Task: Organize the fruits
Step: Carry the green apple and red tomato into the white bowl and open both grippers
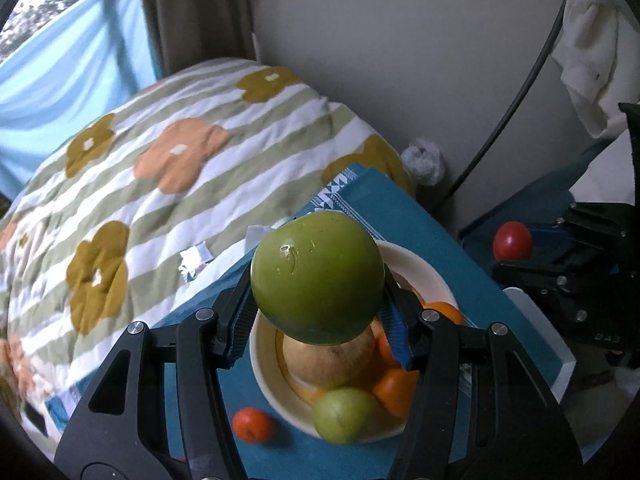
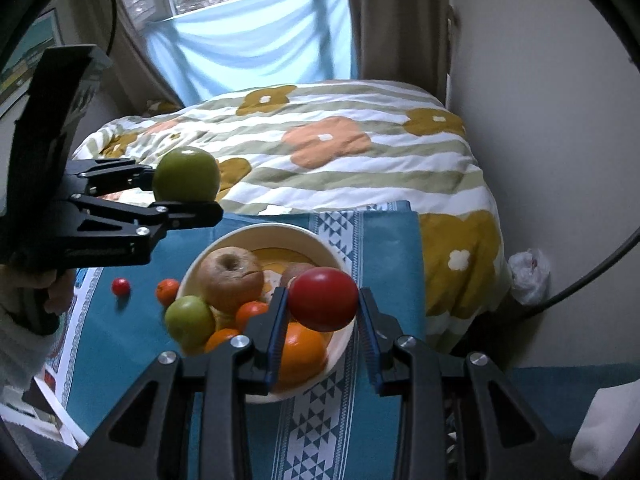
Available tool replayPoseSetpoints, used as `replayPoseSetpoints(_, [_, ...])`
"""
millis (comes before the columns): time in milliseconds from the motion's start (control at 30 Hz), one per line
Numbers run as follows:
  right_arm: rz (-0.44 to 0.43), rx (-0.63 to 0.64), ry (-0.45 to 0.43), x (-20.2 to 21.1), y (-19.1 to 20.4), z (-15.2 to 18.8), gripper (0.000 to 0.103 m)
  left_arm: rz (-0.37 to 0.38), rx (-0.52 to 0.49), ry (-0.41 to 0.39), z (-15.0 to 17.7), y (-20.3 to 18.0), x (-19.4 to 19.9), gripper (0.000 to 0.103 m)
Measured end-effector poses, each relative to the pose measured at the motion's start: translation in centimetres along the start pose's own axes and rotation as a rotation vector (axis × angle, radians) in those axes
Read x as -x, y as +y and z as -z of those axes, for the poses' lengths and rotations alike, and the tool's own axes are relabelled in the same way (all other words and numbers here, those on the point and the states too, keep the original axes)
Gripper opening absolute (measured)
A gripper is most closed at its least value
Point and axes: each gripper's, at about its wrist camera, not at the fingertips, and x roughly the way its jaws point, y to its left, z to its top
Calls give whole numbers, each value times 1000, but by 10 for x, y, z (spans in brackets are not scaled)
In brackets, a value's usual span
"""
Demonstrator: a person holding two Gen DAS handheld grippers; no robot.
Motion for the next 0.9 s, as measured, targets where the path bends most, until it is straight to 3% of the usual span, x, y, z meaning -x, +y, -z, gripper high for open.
replayPoseSetpoints(367, [7, -79, 38, -39, -18, -2, 31, 73, -89, 134, -10, 6, -73, 60])
replayPoseSetpoints(767, [0, -101, 58, -57, -22, -6, 31, 119, -133, 201, -8, 5, -96, 61])
replayPoseSetpoints(833, [0, -100, 58, -58, -21, -6, 31, 133, -133, 198, -8, 5, -93, 71])
replayPoseSetpoints(900, [-1, -100, 56, -58, -21, -7, 31, 117, -128, 175, -9, 7, -86, 92])
